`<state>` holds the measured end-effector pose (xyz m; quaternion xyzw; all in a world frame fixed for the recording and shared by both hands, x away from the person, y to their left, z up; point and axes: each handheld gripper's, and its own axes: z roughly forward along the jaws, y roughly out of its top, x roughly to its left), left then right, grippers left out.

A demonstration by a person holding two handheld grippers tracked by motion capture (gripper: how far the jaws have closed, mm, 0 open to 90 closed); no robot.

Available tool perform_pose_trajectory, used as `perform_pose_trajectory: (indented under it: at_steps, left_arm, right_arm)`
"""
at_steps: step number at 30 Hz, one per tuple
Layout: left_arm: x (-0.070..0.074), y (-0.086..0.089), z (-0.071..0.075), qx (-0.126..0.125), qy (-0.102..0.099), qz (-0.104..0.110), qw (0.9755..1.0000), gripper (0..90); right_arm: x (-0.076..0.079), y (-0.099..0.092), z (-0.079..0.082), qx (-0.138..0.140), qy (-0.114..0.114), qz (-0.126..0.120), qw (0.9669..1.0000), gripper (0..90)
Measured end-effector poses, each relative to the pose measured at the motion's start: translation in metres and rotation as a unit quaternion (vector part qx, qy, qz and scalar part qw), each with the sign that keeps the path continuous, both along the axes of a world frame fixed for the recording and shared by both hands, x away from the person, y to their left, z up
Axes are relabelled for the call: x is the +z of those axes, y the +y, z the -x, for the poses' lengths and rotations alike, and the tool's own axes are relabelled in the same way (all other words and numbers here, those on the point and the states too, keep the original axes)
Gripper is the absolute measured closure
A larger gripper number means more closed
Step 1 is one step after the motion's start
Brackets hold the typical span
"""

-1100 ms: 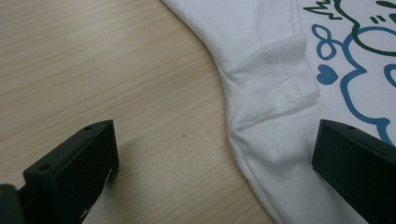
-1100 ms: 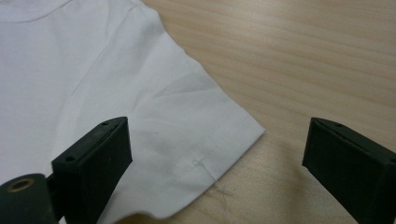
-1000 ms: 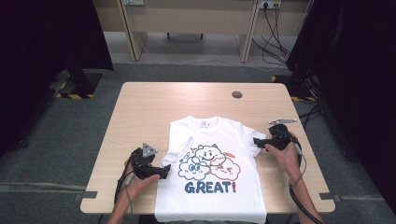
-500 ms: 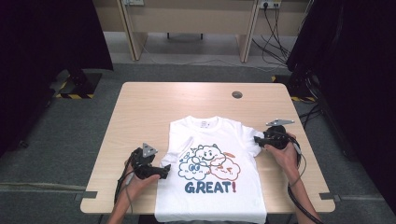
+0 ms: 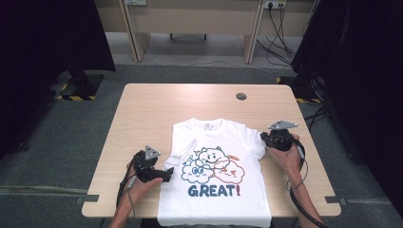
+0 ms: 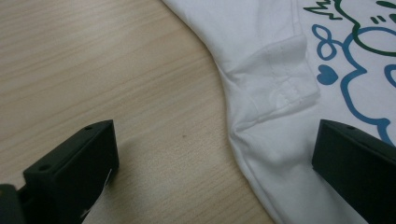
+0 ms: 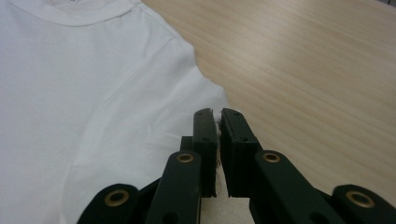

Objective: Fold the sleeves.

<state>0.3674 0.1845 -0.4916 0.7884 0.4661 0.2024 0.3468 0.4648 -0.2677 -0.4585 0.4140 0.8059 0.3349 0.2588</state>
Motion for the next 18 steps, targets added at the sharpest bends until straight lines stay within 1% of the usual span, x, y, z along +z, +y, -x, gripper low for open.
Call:
perform_pose_trajectory:
  at_steps: [3,7,8,10,11,13,14,16,17,18]
  left_arm:
    - [0.000,0.000,0.000,0.000,0.000,0.000,1.0000,0.0]
    - [0.000,0.000,0.000,0.000,0.000,0.000,1.0000,0.0]
    - [0.000,0.000,0.000,0.000,0.000,0.000,1.0000,0.0]
    - [0.000,0.000,0.000,0.000,0.000,0.000,1.0000,0.0]
    - [0.000,0.000,0.000,0.000,0.000,0.000,1.0000,0.0]
    - [0.000,0.000,0.000,0.000,0.000,0.000,1.0000,0.0]
    - [0.000,0.000,0.000,0.000,0.000,0.000,1.0000,0.0]
    - [0.000,0.000,0.000,0.000,0.000,0.000,1.0000,0.0]
    - [0.000,0.000,0.000,0.000,0.000,0.000,1.0000,0.0]
    - [0.000,0.000,0.000,0.000,0.000,0.000,1.0000,0.0]
  right_arm:
    - [0.003,0.004,0.001,0.004,-0.012,0.013,0.9998,87.7]
    - [0.007,0.007,0.002,0.008,-0.021,0.009,0.9997,87.8]
    - [0.014,0.013,0.005,0.015,-0.032,0.005,0.9994,87.8]
    - [0.014,0.013,0.005,0.015,-0.032,0.005,0.9994,87.8]
    - [0.022,0.020,0.006,0.025,-0.041,0.001,0.9989,87.8]
    - [0.022,0.020,0.006,0.025,-0.041,0.001,0.9989,87.7]
    - [0.029,0.031,0.008,0.037,-0.046,-0.001,0.9982,87.7]
    - [0.029,0.031,0.008,0.037,-0.046,-0.001,0.9982,87.5]
    - [0.032,0.044,0.008,0.052,-0.049,0.001,0.9975,87.5]
    - [0.032,0.044,0.008,0.052,-0.049,0.001,0.9975,87.4]
